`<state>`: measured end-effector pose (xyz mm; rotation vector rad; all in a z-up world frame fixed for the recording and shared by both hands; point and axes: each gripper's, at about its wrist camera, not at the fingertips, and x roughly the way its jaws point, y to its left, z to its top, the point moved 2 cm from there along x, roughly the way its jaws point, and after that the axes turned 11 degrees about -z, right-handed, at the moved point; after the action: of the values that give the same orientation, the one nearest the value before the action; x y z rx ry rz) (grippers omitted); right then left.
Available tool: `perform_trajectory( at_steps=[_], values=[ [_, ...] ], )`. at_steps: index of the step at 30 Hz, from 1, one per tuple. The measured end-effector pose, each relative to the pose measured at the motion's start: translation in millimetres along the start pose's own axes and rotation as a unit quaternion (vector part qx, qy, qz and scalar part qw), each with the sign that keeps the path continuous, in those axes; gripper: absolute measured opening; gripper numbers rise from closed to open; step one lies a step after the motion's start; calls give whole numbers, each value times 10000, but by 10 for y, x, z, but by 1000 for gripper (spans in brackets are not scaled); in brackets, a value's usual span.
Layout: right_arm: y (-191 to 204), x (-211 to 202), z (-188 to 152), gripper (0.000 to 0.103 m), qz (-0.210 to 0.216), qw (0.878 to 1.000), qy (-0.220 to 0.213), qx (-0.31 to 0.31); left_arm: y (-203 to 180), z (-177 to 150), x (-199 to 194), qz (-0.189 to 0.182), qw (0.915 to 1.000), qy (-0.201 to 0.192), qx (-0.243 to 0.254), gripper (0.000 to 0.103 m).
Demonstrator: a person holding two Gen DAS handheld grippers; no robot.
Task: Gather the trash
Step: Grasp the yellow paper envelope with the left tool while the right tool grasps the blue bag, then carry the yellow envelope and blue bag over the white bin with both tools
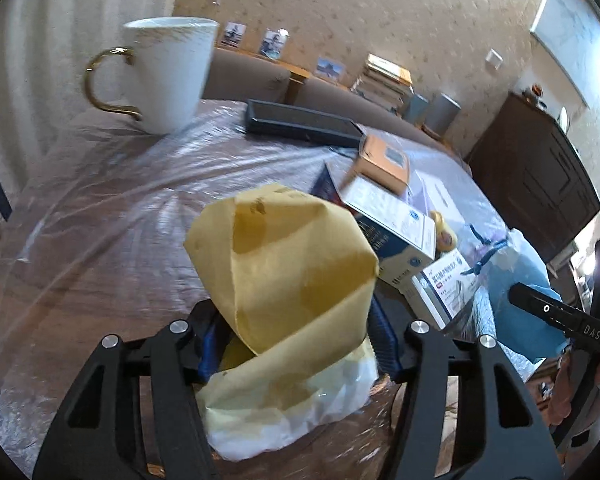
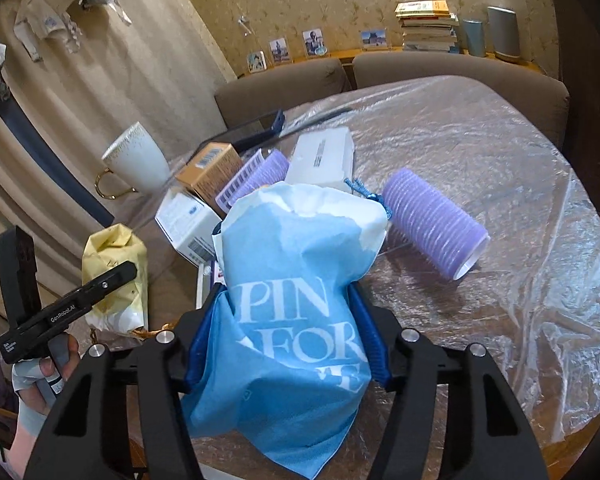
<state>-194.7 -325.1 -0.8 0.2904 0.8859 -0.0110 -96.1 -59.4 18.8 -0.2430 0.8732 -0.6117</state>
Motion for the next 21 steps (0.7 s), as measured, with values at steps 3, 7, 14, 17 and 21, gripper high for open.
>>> perform_trajectory(
  at_steps=[3, 7, 14, 17, 21],
  values=[
    [17, -87, 6, 60, 14, 9999, -102, -5, 44, 7, -147, 85, 9998, -150, 26, 60],
    [43, -177, 21, 60, 601, 9978, -116, 263, 75, 16, -354, -138, 9991, -367, -134, 60],
    [252, -401, -28, 60, 1036, 9938, -314, 244, 40, -31, -604, -237, 9984, -515, 7, 60],
    [305, -530, 64, 60, 997, 9931, -581, 214, 34, -17, -638, -301, 9981, -534, 55, 60],
    [331, -685, 145, 60, 1168, 9898, -766, 263, -6, -29, -666, -343, 9978, -545, 136, 60]
  ],
)
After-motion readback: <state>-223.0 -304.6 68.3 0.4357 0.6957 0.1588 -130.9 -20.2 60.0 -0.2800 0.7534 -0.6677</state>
